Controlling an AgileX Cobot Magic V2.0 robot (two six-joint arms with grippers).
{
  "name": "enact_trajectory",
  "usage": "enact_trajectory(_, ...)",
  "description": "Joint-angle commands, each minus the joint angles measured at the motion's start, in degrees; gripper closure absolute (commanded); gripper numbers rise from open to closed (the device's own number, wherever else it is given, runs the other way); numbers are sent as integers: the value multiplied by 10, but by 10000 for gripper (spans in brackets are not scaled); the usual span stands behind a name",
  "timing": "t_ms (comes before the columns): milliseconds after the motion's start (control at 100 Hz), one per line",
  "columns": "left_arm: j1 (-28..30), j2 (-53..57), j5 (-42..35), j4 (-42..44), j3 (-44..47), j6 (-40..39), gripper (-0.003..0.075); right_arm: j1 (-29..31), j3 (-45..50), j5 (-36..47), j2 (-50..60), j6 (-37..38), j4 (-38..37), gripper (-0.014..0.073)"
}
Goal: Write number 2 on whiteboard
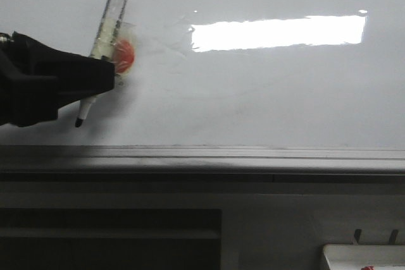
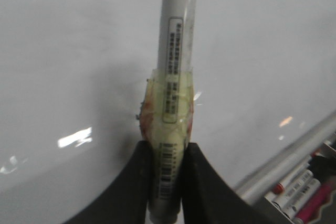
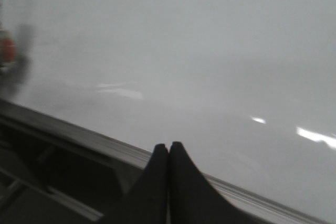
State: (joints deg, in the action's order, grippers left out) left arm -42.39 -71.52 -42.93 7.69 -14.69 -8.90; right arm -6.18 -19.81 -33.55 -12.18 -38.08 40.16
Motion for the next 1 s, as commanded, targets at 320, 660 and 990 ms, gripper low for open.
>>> enact_trajectory(320,-3,59,-42,266,-13,36,741,-203,-72,19,-172,-230,156,245)
enact_trajectory(660,-3,59,49,330,-51,62,741,-272,-160,19,-318,-270,156,186)
enact_trajectory(990,-3,59,57,353,-59,62,741,-363,-195,101,-414,-300,156,186)
